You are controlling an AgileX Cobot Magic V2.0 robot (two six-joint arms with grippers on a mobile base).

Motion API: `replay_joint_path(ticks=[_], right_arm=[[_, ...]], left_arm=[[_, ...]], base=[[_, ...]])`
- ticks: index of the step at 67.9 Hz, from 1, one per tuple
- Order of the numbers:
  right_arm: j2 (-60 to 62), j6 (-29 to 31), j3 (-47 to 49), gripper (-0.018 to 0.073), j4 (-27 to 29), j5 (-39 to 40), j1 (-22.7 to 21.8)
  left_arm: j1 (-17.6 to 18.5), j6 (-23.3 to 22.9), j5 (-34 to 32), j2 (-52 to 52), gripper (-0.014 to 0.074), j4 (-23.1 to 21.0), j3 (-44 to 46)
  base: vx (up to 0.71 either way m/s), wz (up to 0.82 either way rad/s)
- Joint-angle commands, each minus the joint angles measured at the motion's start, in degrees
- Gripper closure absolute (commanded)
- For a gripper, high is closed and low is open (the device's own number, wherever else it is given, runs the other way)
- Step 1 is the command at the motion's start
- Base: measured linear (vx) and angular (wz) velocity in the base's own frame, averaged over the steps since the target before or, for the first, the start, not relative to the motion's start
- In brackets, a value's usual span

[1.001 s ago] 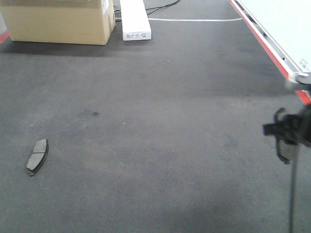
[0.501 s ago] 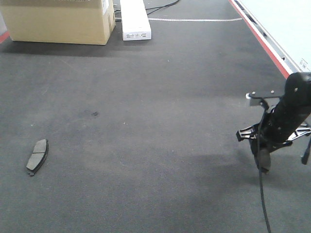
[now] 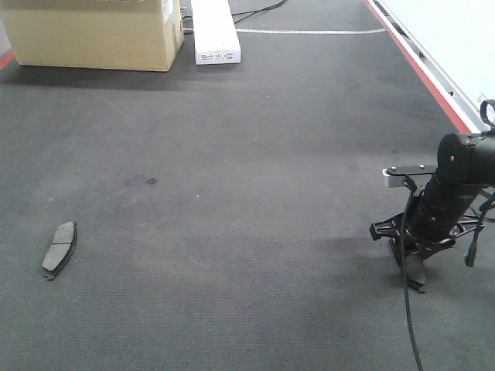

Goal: Move and align brake pads A on conveyor
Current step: 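Lower the right gripper with its brake pad onto the belt, then open the right gripper, release the pad, and raise it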

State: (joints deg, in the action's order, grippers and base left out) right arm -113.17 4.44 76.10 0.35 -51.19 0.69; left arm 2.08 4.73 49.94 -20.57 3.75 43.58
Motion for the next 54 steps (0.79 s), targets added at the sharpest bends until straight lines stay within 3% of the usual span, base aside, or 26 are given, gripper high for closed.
replay_joint_path(ticks=[1, 12, 35, 42, 54], right_arm=[[2.60, 0.45, 1.53, 0.0546, -0.35, 1.01, 0.00], [2.67, 0.45, 1.53, 0.0436, -0.35, 0.89, 0.00], [4.58, 0.25, 1.53, 0.0012, 0.46, 2.05, 0.00], [6.25, 0.25, 1.53, -0.0035, 0.46, 2.78, 0.00], [10.90, 0.25, 1.53, -0.0033, 0.39, 4.83, 0.00]], left_arm=[[0.25, 0.04, -3.78, -0.63, 0.0136, 0.13, 1.03], [0.25, 0.04, -3.78, -0.63, 0.0136, 0.13, 1.03], [0.25, 0.04, -3.78, -0.63, 0.0136, 0.13, 1.03], [0.25, 0.04, -3.78, -0.63, 0.0136, 0.13, 1.03], [0.25, 0.04, -3.78, -0.63, 0.0136, 0.13, 1.03]], base=[[0.00, 0.00], [0.00, 0.00], [0.00, 0.00], [0.00, 0.00], [0.00, 0.00]])
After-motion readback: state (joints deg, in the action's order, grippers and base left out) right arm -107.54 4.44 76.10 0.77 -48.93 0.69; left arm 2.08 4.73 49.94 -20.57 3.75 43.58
